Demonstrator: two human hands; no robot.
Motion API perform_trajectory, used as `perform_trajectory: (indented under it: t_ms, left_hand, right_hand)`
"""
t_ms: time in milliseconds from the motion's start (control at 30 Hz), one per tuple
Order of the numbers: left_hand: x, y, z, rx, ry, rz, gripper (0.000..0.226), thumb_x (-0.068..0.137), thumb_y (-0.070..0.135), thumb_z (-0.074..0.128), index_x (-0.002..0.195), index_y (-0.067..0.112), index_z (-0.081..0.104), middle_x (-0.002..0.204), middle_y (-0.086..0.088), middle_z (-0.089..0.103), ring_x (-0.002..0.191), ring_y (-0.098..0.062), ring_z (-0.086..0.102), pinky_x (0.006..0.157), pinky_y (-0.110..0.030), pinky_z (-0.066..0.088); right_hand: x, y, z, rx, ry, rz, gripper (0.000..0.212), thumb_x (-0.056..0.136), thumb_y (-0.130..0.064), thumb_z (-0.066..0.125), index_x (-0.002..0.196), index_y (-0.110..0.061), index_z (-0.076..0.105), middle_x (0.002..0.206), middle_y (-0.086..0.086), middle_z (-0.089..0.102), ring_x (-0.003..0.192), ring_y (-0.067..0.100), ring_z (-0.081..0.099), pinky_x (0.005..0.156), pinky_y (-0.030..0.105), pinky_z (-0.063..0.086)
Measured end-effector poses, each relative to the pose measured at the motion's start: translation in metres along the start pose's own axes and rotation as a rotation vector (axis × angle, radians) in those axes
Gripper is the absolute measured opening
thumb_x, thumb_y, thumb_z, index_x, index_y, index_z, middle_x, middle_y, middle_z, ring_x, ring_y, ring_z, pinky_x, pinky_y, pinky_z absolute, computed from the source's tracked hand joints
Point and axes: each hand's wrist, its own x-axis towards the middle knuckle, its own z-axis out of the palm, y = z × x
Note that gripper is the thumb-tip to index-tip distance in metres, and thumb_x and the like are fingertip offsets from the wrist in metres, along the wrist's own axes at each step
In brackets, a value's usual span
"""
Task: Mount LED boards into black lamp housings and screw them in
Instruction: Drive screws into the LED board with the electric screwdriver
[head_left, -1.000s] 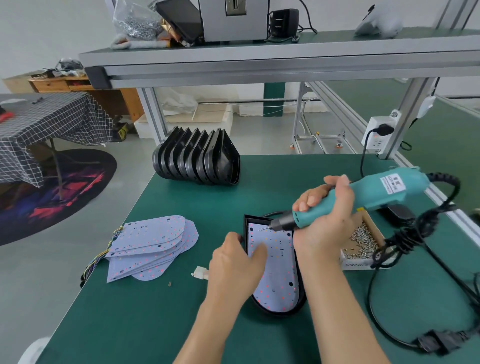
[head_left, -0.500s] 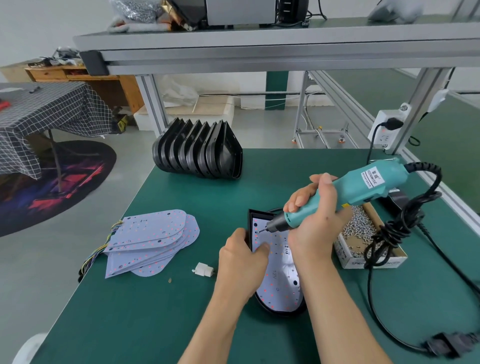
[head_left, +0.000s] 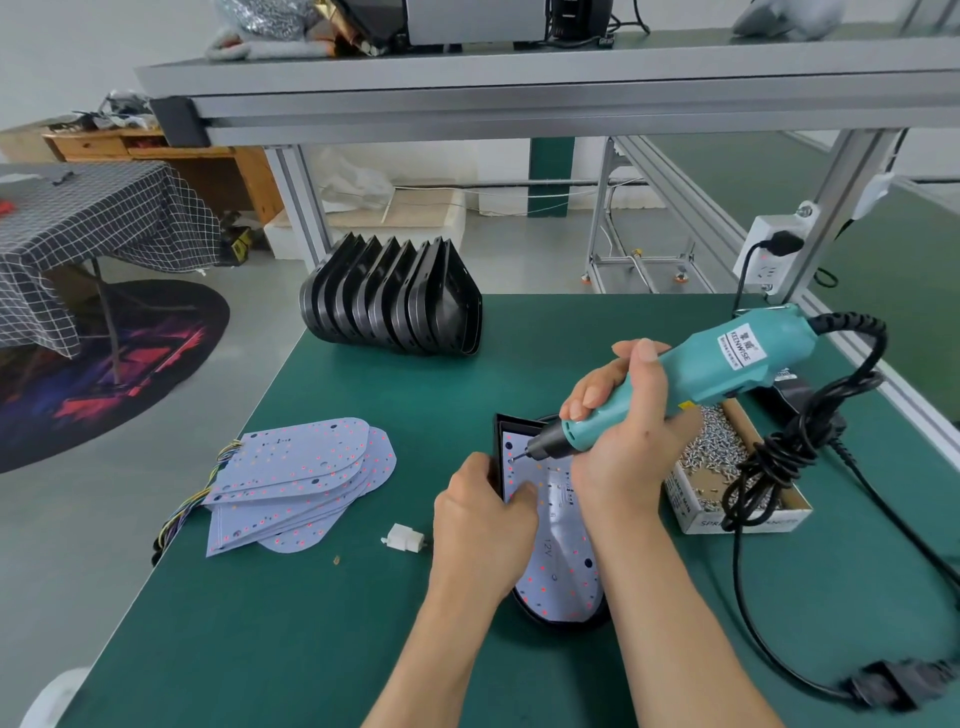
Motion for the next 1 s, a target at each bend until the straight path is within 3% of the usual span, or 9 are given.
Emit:
perform_trajectory:
  t_ms: [100, 200, 233, 567, 1000]
  left_hand:
    - [-0.0011, 0.0006, 0.0003, 0.017, 0.016, 0.012, 0.023, 0.091, 0.025, 0.067, 0.085, 0.007, 0.054, 0.074, -0.005, 0.064, 0.071, -0.033, 0.059, 0.063, -0.042, 0.055]
    - [-0.0021, 0.0007, 0.001, 0.061, 0.046, 0.033, 0.026, 0.091, 0.025, 0.066, 0.078, 0.011, 0.047, 0.065, 0.001, 0.056, 0.059, -0.022, 0.048, 0.047, -0.021, 0.036]
    - [-0.0025, 0.001, 0.0013, 0.075, 0.054, 0.041, 0.028, 0.091, 0.024, 0.066, 0.077, 0.012, 0.045, 0.064, 0.002, 0.054, 0.058, -0.019, 0.045, 0.045, -0.02, 0.032]
    - [-0.0067, 0.0034, 0.0022, 0.105, 0.08, 0.078, 0.028, 0.092, 0.021, 0.063, 0.076, 0.014, 0.042, 0.067, 0.002, 0.053, 0.061, -0.015, 0.044, 0.049, -0.021, 0.031]
    - [-0.0091, 0.0032, 0.0038, 0.092, 0.103, 0.083, 0.03, 0.091, 0.021, 0.064, 0.073, 0.017, 0.041, 0.06, 0.006, 0.049, 0.057, -0.012, 0.043, 0.052, -0.019, 0.035]
  right_hand:
    - [-0.0017, -0.0017, 0.0013, -0.02, -0.017, -0.012, 0.015, 0.089, -0.031, 0.064, 0.082, -0.018, 0.061, 0.05, 0.004, 0.047, 0.04, 0.024, 0.042, 0.05, 0.031, 0.04]
    - [-0.0031, -0.0047, 0.002, -0.053, -0.056, -0.043, 0.014, 0.091, -0.031, 0.064, 0.082, -0.021, 0.06, 0.049, 0.003, 0.047, 0.04, 0.025, 0.043, 0.051, 0.031, 0.041]
    - [-0.0036, -0.0059, 0.0024, -0.065, -0.071, -0.057, 0.014, 0.092, -0.031, 0.063, 0.081, -0.023, 0.059, 0.049, 0.003, 0.047, 0.04, 0.025, 0.043, 0.051, 0.031, 0.041]
    - [-0.0058, -0.0101, 0.0074, -0.096, -0.102, -0.104, 0.016, 0.093, -0.027, 0.063, 0.079, -0.031, 0.057, 0.049, 0.001, 0.045, 0.039, 0.025, 0.044, 0.05, 0.032, 0.043]
    - [-0.0062, -0.0095, 0.0061, -0.093, -0.15, -0.114, 0.016, 0.096, -0.026, 0.062, 0.081, -0.028, 0.057, 0.05, 0.0, 0.046, 0.039, 0.026, 0.044, 0.05, 0.033, 0.044]
